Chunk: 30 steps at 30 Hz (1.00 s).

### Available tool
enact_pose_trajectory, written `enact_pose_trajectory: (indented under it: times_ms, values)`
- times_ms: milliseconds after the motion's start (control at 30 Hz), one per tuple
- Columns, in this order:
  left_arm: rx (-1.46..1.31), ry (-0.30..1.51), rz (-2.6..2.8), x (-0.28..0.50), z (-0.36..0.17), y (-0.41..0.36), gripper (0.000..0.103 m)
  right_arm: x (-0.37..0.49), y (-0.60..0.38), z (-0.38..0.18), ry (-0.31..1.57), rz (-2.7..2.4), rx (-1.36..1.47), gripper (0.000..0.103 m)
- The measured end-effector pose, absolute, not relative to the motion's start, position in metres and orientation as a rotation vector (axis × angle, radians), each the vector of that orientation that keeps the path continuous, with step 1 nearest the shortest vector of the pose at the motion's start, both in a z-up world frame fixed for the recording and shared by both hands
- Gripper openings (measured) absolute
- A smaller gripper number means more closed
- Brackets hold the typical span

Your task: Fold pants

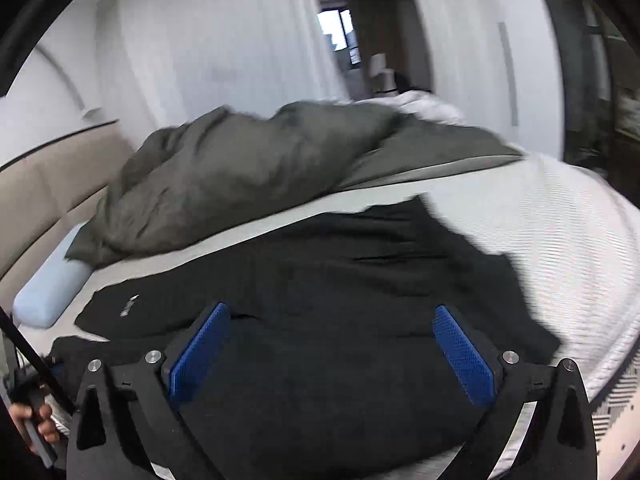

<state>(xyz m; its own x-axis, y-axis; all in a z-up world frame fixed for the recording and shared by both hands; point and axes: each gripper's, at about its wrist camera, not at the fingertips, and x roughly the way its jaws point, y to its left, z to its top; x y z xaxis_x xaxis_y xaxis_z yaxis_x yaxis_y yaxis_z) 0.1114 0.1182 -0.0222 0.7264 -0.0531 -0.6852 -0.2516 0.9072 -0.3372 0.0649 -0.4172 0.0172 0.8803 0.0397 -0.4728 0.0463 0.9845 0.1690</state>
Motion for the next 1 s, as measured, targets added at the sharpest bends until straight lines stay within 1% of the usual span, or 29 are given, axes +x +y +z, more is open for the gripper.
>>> enact_pose_trajectory:
  times_ms: [100,200,300,433,533,600,633,667,700,733,767,833,1000]
  values:
    - [-0.522,0.753,0.138,0.131,-0.014,0.151,0.102,0.102,-0.382,0.010,0.504,0.100,0.208,0.103]
    - [-0.553,0.768,0.205,0.164,-0.012,0.179,0.102,0.130,-0.359,0.003,0.505,0.155,0.240,0.103]
    - [-0.685,0.804,0.216,0.202,-0.024,0.213,0.100,0.146,-0.353,-0.005,0.469,0.175,0.262,0.103]
    - [-0.820,0.902,0.175,0.240,-0.057,0.235,0.083,0.147,-0.356,-0.019,0.457,0.160,0.195,0.103]
    - [-0.835,0.965,0.211,0.254,-0.079,0.240,0.070,0.140,-0.356,-0.023,0.441,0.132,0.133,0.103]
    - [-0.869,0.946,0.230,0.258,-0.085,0.244,0.068,0.131,-0.364,-0.024,0.436,0.146,0.149,0.103]
    - [-0.880,0.928,0.234,0.259,-0.086,0.246,0.058,0.129,-0.367,-0.025,0.440,0.152,0.163,0.103]
    - [-0.891,0.914,0.244,0.260,-0.086,0.248,0.041,0.130,-0.367,-0.026,0.443,0.154,0.171,0.103]
    - [-0.908,0.905,0.248,0.261,-0.088,0.250,0.031,0.131,-0.366,-0.027,0.445,0.152,0.175,0.103]
    - [-0.928,0.894,0.252,0.260,-0.089,0.253,0.017,0.131,-0.367,-0.027,0.448,0.149,0.175,0.103]
    - [-0.945,0.880,0.263,0.259,-0.092,0.254,0.008,0.131,-0.367,-0.027,0.449,0.149,0.175,0.103]
    - [-0.953,0.845,0.273,0.256,-0.092,0.256,0.002,0.133,-0.365,-0.027,0.451,0.149,0.179,0.103]
    - [-0.927,0.731,0.280,0.231,-0.067,0.267,0.001,0.133,-0.366,-0.027,0.450,0.129,0.170,0.103]
